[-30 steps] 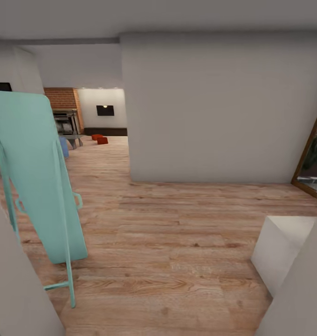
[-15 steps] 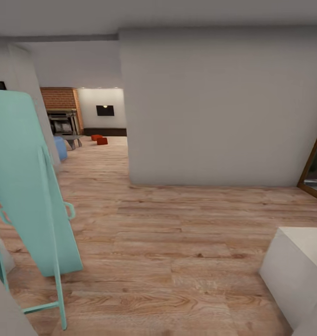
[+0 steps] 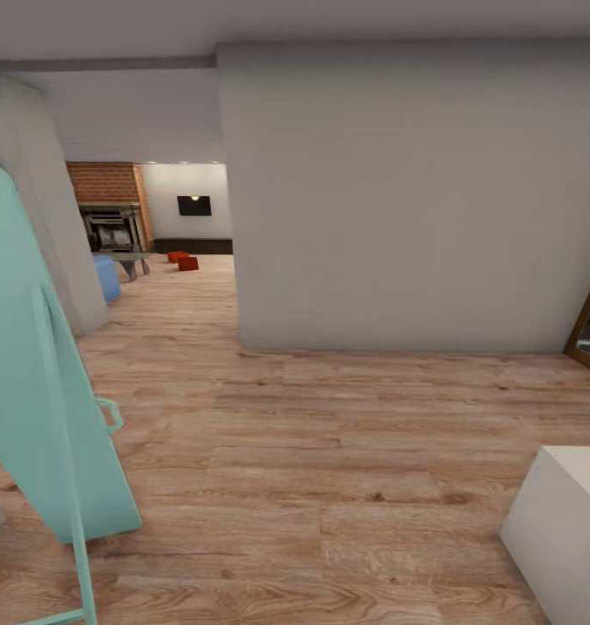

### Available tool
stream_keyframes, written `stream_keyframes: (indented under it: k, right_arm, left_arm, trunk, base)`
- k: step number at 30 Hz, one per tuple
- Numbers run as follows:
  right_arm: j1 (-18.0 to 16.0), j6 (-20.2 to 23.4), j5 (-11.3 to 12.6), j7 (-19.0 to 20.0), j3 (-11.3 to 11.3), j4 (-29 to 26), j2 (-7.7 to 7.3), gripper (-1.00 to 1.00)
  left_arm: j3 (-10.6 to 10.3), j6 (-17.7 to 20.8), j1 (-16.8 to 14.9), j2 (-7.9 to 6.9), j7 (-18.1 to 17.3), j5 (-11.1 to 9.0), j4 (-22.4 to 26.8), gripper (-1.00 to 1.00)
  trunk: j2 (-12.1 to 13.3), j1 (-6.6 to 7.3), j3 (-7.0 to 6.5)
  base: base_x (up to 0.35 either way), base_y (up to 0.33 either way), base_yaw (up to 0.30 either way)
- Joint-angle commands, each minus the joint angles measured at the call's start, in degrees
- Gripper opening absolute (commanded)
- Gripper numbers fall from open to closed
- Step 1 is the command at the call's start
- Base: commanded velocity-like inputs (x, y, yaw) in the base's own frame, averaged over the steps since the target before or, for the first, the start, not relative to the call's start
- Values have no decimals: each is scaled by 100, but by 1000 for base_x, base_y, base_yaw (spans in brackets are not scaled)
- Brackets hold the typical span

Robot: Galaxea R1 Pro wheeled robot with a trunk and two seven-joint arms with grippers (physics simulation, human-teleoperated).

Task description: Move the two storage containers from the living room to the garage. In the garage, place one container on the floor and stack the other container on top of it (either order is fine).

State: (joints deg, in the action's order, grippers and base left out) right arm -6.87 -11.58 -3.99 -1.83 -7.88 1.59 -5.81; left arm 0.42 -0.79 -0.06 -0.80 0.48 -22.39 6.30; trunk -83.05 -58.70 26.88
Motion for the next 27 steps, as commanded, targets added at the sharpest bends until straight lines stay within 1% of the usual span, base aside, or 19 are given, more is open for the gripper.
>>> stream_keyframes:
  k: [1, 27]
  right_arm:
    - [-7, -28, -41, -19, -21, 17, -3, 100]
    - [-7, -28, -50, -19, -38, 17, -6, 100]
  left_arm:
    - [2, -8, 0, 0, 5, -19, 3, 100]
    - [2, -9, 4, 0, 5, -19, 3, 100]
  trunk:
    - [-2, -3, 5]
    - [-2, -3, 5]
  base:
    - [324, 0, 0]
    - [324, 0, 0]
